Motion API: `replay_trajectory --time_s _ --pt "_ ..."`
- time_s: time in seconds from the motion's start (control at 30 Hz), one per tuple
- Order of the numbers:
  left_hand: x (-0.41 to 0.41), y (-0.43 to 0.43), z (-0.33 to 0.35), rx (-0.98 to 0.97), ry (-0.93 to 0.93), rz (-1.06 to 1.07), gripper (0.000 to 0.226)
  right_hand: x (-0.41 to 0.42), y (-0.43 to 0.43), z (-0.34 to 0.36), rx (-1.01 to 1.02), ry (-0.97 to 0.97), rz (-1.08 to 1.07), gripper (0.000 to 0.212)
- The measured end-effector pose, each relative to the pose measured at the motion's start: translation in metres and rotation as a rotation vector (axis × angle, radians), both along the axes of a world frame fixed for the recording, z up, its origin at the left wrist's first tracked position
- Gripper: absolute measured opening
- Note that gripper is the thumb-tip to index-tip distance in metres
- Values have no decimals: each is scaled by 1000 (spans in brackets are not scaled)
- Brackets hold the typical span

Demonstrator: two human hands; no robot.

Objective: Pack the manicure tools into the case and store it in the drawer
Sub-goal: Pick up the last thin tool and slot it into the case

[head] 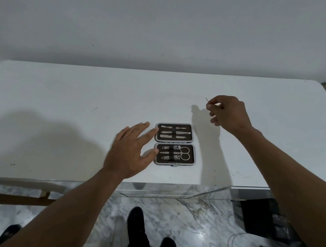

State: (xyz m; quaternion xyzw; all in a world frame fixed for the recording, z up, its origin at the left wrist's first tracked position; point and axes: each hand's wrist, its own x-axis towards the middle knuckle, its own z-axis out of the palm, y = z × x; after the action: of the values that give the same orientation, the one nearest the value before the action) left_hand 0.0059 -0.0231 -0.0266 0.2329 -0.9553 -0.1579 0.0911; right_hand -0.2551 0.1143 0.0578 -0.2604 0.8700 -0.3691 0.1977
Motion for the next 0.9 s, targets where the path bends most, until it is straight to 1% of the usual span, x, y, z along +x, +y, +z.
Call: replay_trajectory --time_s 0.07,0.13,0.17,0.3,0.43,0.63,0.9 --pt "-2 0 0 -1 0 -5 62 1 4 0 51 61 56 14" --pt "-4 1 0 2 7 -7 61 5 7 -1 109 121 147 22" --pt "-4 1 0 5 7 -8 61 7 8 -2 131 135 187 22" --pt "3 4 -3 -2 -7 -5 61 20 6 -7 250 251 363 9" --pt "4 3 -3 3 -13 3 62 28 4 -10 310 356 494 17" --pt "1 1 0 -7 -8 7 62 29 4 -11 297 351 489 12" --pt "1 1 0 -3 3 7 61 33 -1 -14 303 407 555 17"
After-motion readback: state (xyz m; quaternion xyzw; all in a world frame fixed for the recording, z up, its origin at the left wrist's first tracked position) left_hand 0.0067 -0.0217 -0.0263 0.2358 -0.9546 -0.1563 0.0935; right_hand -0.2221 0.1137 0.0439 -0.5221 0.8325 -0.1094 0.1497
